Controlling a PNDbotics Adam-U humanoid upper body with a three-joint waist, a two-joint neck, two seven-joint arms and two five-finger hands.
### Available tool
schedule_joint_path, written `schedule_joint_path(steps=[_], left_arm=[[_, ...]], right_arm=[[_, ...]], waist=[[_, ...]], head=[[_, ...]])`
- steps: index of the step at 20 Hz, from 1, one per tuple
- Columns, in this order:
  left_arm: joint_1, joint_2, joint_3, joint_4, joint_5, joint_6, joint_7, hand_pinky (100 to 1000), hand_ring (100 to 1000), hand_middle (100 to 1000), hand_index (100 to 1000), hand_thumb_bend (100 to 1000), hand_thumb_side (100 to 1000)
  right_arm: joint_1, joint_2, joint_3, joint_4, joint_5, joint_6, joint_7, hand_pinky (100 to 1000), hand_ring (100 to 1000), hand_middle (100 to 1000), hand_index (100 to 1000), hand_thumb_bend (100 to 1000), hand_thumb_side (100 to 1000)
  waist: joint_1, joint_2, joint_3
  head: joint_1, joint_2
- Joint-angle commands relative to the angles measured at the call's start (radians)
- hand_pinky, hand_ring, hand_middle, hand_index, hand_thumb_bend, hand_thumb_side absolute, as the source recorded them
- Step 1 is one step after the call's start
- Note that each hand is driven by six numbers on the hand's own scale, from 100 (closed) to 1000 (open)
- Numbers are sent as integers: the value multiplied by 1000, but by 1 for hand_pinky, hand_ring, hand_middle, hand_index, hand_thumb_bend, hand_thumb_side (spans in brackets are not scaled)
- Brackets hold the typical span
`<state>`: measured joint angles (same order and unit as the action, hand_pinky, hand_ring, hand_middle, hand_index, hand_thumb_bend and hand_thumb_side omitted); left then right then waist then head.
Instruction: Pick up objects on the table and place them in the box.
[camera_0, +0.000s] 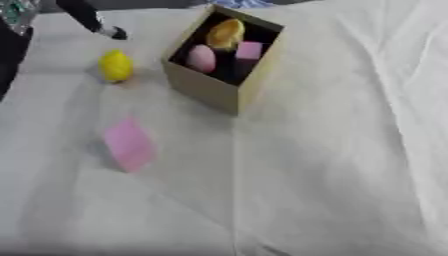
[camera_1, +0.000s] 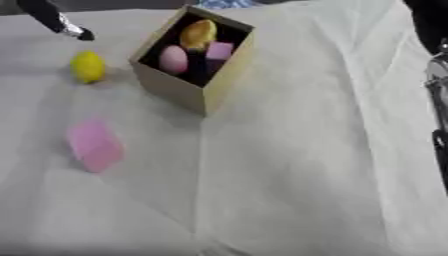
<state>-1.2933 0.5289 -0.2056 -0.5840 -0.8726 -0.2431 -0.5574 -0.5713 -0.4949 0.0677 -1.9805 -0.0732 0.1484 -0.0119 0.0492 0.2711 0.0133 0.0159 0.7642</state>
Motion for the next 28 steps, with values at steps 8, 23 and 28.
schedule_joint_path(steps=[8,23,28], left_arm=[[-7,27,27,96,-14,-38,-62,827,811,797,900,653,398],[4,14,80,162,-69,-3,55,755,713,684,807,348,337],[9,6,80,173,-30,-2,107,731,665,629,756,288,316]], right_arm=[[-24,-30,-9,-20,-4,5,-8,905,873,607,715,100,623],[-28,-34,-14,-20,-10,10,-16,905,872,602,712,100,625],[-26,-31,-16,-20,-11,12,-19,905,872,602,712,100,622]], waist=[[-13,0,-1],[-23,22,-7],[-23,21,-10]], head=[[13,-26],[24,-41],[25,-41]])
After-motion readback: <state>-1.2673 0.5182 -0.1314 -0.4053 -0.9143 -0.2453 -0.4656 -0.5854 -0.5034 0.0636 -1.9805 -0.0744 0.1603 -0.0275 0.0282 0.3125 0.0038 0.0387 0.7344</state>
